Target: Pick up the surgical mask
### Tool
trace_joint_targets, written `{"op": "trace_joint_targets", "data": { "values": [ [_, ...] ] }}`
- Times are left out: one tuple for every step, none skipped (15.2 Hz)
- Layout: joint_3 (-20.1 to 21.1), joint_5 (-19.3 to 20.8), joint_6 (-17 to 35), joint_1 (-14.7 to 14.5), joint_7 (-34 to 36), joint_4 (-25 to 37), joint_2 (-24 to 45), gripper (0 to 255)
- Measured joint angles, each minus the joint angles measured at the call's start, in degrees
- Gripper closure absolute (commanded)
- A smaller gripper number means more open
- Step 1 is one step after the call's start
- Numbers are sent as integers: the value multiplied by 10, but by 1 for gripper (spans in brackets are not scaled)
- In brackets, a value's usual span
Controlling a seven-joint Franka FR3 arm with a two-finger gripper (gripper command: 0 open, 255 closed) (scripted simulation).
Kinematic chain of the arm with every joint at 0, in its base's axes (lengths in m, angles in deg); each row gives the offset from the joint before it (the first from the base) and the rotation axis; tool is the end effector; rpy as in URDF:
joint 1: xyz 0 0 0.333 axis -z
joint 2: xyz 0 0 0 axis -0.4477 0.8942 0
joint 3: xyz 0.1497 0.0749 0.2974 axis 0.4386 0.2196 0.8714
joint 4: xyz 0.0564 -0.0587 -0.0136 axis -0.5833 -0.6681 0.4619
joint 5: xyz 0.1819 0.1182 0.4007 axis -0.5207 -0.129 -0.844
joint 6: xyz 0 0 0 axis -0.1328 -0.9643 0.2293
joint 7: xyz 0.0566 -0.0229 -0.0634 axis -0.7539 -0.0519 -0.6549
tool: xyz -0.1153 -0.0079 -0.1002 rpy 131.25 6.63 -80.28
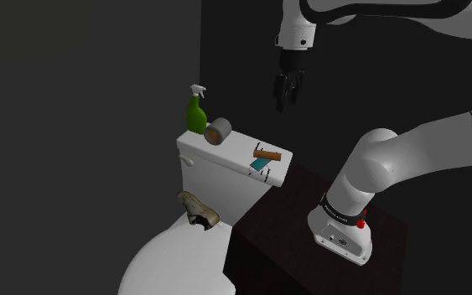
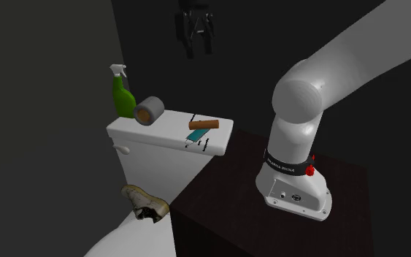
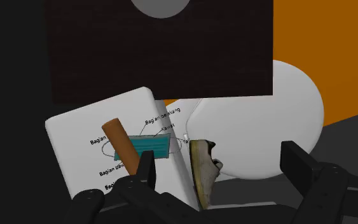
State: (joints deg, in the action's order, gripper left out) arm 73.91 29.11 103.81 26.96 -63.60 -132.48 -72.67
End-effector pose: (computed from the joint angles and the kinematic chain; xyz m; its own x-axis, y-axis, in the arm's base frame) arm 0.3386 0.0343 0.5034 0.9827 0.0377 -0.1811 0.0300 -0.9985 -0.0450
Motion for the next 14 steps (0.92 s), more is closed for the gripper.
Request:
{"op": "trace_joint_targets", "data": {
  "values": [
    [0, 0, 0, 0, 0, 0, 0, 0],
    [3, 3, 9, 3, 5, -8, 0, 0],
    [11, 5, 23, 5, 16, -18, 3, 0],
    [18, 9, 43, 9, 28, -30, 10, 0],
    [29, 12, 65, 13, 44, -43, 20, 0],
    [38, 16, 85, 17, 59, -58, 23, 0],
    [48, 20, 106, 21, 76, -66, 35, 0],
    [57, 26, 127, 27, 91, -76, 45, 0],
    [66, 32, 148, 32, 107, -86, 56, 0],
    [73, 40, 174, 40, 123, -97, 71, 0],
    [84, 46, 196, 45, 142, -105, 86, 0],
    [93, 54, 221, 53, 160, -114, 102, 0],
    [103, 63, 235, 60, 181, -111, 120, 0],
    [109, 73, 253, 68, 198, -120, 129, 0]
  ]
}}
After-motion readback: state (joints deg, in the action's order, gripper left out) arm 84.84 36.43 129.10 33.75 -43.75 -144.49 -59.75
